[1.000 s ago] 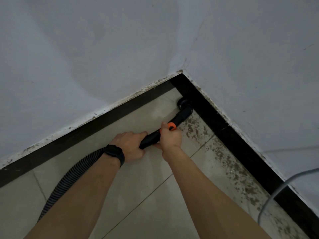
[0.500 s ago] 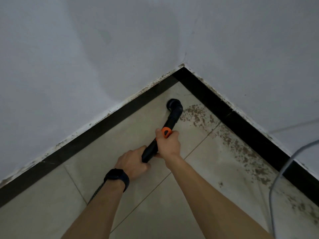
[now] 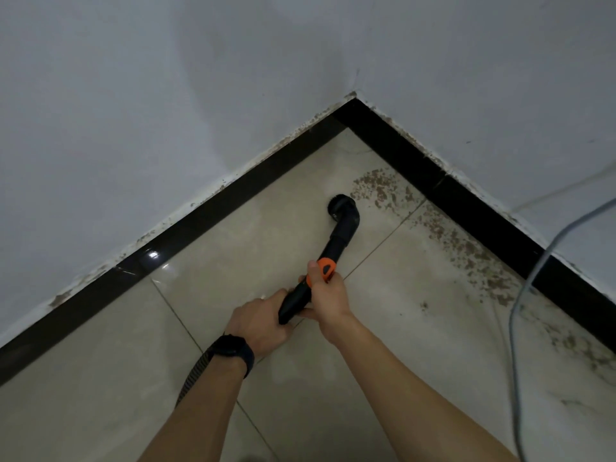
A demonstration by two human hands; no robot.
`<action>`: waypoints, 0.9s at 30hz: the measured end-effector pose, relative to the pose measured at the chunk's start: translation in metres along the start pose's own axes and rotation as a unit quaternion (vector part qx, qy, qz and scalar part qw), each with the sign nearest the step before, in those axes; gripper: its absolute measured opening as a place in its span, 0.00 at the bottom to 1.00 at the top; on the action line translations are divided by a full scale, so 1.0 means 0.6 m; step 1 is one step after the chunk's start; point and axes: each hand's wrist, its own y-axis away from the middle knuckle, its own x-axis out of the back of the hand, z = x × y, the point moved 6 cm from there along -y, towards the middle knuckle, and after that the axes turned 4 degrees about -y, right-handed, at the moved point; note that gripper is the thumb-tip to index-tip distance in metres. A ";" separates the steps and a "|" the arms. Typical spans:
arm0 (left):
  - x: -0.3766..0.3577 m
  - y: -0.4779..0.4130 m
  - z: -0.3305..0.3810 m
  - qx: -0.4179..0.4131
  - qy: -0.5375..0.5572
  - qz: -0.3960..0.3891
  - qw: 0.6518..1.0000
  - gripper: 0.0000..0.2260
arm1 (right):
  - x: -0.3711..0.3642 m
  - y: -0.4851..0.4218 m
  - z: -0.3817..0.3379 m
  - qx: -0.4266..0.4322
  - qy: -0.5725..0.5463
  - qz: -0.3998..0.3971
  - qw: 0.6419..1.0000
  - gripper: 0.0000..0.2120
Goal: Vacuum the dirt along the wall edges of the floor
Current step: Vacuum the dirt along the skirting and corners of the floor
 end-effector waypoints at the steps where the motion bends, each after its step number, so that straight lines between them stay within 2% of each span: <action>1: -0.002 0.002 0.005 -0.009 -0.013 0.008 1.000 0.12 | 0.008 0.004 0.005 0.000 -0.008 0.003 1.000 0.10; 5: -0.011 0.004 0.017 -0.030 -0.034 0.055 0.997 0.13 | 0.027 0.004 0.010 0.006 -0.009 0.022 1.000 0.11; 10: -0.019 0.006 0.021 -0.066 -0.081 0.180 0.978 0.16 | 0.032 -0.010 -0.022 0.020 0.011 0.051 0.998 0.14; 12: -0.020 0.007 0.025 -0.074 -0.104 0.205 0.970 0.18 | 0.032 -0.015 -0.031 0.016 0.009 0.053 0.998 0.15; 15: -0.017 -0.001 0.031 -0.076 -0.111 0.207 0.969 0.19 | 0.032 -0.022 -0.036 0.016 0.013 0.052 0.998 0.17; 21: -0.011 -0.027 0.031 -0.057 -0.067 0.151 0.985 0.15 | 0.032 -0.035 -0.047 0.017 0.015 0.054 0.998 0.19; 27: 0.004 -0.049 0.040 -0.049 -0.057 0.143 0.987 0.16 | 0.041 -0.048 -0.064 0.020 0.020 0.065 0.997 0.19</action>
